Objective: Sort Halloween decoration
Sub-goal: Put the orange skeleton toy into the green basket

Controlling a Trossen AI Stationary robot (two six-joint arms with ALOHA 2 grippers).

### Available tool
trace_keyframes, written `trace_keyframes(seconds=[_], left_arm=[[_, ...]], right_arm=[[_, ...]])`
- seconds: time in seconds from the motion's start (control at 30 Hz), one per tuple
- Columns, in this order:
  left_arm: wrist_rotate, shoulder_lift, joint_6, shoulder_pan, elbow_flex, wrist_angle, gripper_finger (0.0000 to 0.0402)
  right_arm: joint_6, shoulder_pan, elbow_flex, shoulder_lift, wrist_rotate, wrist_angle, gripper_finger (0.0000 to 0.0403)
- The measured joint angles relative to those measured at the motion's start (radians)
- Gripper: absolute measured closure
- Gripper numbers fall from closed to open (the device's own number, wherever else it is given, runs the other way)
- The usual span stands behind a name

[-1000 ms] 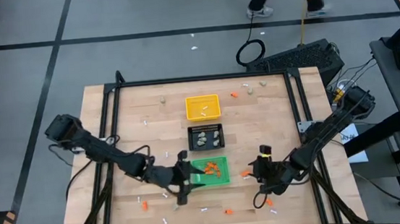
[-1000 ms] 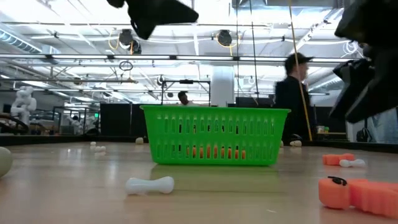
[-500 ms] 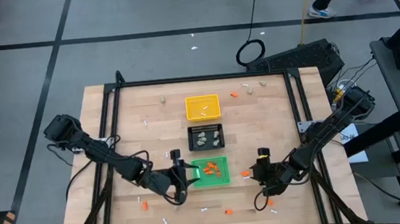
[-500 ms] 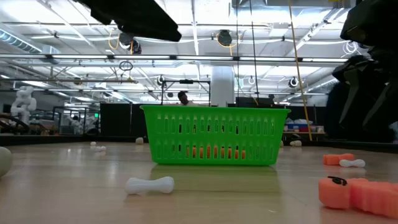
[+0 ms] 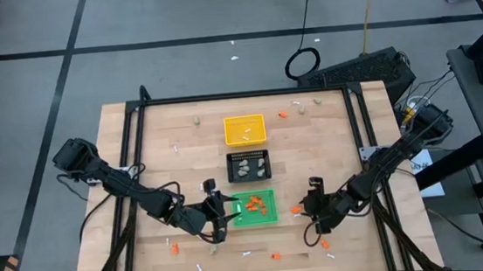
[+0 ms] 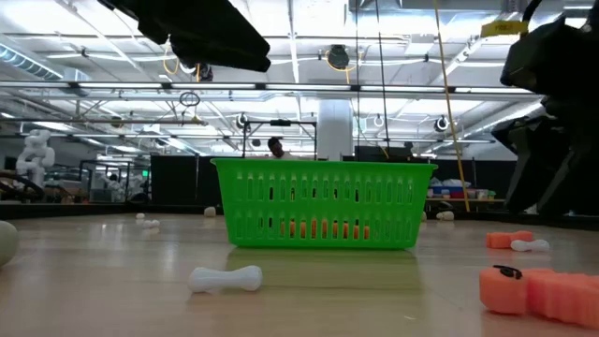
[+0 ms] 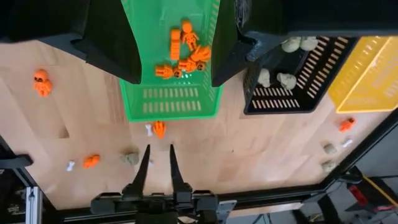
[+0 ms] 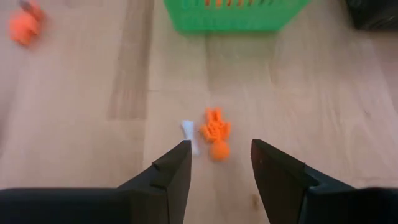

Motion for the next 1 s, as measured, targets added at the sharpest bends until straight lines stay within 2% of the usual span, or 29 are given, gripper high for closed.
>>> trace_keyframes(seconds=[0.13, 0.23, 0.47, 0.63, 0.8, 1.0], left_arm=[[0.003, 0.000, -0.053, -0.001, 0.000, 0.003, 0.0208], [0.008, 0.000, -0.098, -0.004, 0.000, -0.005, 0.0208], [0.009, 0.001, -0.105, -0.019, 0.000, -0.003, 0.0208], [0.009, 0.001, -0.105, -0.033, 0.000, -0.003, 0.0208], [0.010, 0.001, -0.112, -0.056, 0.000, 0.008, 0.0208], [0.010, 0.001, -0.100, -0.068, 0.000, 0.003, 0.0208]], right_arm=[[0.065, 0.013, 0.000, -0.004, -0.054, 0.066, 0.0250], [0.121, 0.039, 0.000, 0.008, -0.053, 0.079, 0.0250], [0.125, 0.053, 0.000, 0.053, -0.023, 0.071, 0.0250], [0.127, 0.040, 0.000, 0.035, -0.038, -0.022, 0.0250], [0.186, 0.040, 0.039, -0.081, -0.079, -0.200, 0.0250], [0.316, 0.042, 0.051, -0.197, -0.040, -0.401, 0.0250]])
